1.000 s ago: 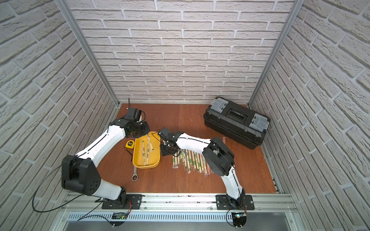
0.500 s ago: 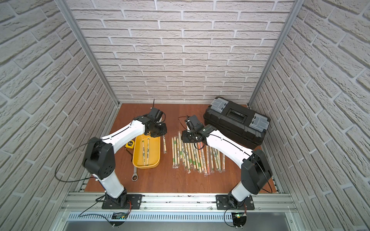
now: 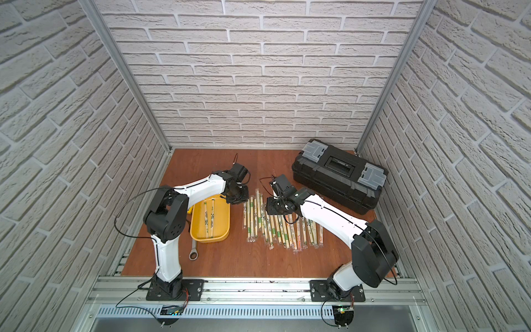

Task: Take the paired disposable chopsticks out of the storage box
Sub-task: Place the paired disposable chopsticks at the center of the board.

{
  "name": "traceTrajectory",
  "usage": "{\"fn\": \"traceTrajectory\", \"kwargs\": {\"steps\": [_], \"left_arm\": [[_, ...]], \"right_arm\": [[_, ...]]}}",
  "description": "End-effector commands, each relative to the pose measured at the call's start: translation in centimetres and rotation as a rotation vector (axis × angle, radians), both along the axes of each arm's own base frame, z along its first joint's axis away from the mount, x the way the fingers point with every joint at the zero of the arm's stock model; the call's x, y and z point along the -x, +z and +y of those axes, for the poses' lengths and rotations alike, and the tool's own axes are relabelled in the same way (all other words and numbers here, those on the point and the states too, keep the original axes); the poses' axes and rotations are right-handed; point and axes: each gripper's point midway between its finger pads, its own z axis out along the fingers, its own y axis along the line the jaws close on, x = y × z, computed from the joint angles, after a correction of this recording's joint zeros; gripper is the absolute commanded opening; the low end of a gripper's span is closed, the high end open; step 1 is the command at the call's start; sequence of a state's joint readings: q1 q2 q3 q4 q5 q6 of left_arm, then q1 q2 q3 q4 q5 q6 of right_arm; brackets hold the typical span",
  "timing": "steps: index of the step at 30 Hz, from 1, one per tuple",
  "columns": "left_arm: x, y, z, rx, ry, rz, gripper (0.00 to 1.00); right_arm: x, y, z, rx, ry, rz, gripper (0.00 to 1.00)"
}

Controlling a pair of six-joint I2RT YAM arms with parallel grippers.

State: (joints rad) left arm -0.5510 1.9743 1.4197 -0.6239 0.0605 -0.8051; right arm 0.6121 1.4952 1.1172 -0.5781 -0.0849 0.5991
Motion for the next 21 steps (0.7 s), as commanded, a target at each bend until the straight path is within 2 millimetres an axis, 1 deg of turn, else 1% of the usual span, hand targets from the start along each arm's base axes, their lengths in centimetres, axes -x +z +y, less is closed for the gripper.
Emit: {"fn": "traceTrajectory", "kwargs": {"steps": [1, 5, 7, 8, 9, 10, 11, 12, 13, 16, 18, 21], "left_arm": [[-1.2, 2.0, -0.8, 0.029, -0.011, -0.061, 0.46], [-1.7, 5.3, -0.3, 0.039, -0.014, -0.133, 0.55], [-1.7, 7.2, 0.5, 0.031, -0.007, -0.179, 0.6], [-1.7, 7.9, 1.1, 0.026, -0.001, -0.197, 0.65], [-1.7, 8.7, 1.7, 0.023, 0.008, -0.217, 0.72], [-1.6, 9.3, 2.6, 0.018, 0.02, -0.229, 0.8], [-1.5, 9.8, 3.3, 0.014, 0.032, -0.242, 0.93], [-1.4, 10.3, 4.4, 0.004, 0.048, -0.253, 0.98], [-1.1, 10.6, 5.4, -0.004, 0.062, -0.261, 0.98], [-0.4, 10.5, 8.7, -0.028, 0.123, -0.263, 0.98], [0.2, 9.9, 10.7, -0.011, 0.172, -0.243, 0.98], [1.2, 8.5, 12.3, 0.07, 0.219, -0.19, 0.98]], "right_arm": [[-0.2, 1.2, 0.1, -0.035, -0.012, -0.033, 0.42], [-0.2, 1.7, 0.3, -0.048, -0.011, -0.04, 0.42], [-0.2, 2.0, 0.4, -0.056, -0.01, -0.045, 0.42], [-0.3, 2.1, 0.4, -0.059, -0.011, -0.046, 0.42], [-0.3, 2.2, 0.5, -0.063, -0.011, -0.047, 0.42], [-0.3, 2.2, 0.5, -0.064, -0.01, -0.048, 0.42], [-0.3, 2.3, 0.5, -0.066, -0.012, -0.049, 0.42], [-0.3, 2.3, 0.6, -0.068, -0.011, -0.05, 0.42], [-0.4, 2.3, 0.5, -0.068, -0.013, -0.051, 0.42], [-0.5, 2.3, 0.6, -0.07, -0.016, -0.051, 0.42], [-0.6, 2.3, 0.7, -0.073, -0.019, -0.053, 0.42], [-0.8, 2.2, 1.0, -0.083, -0.021, -0.048, 0.42]]}}
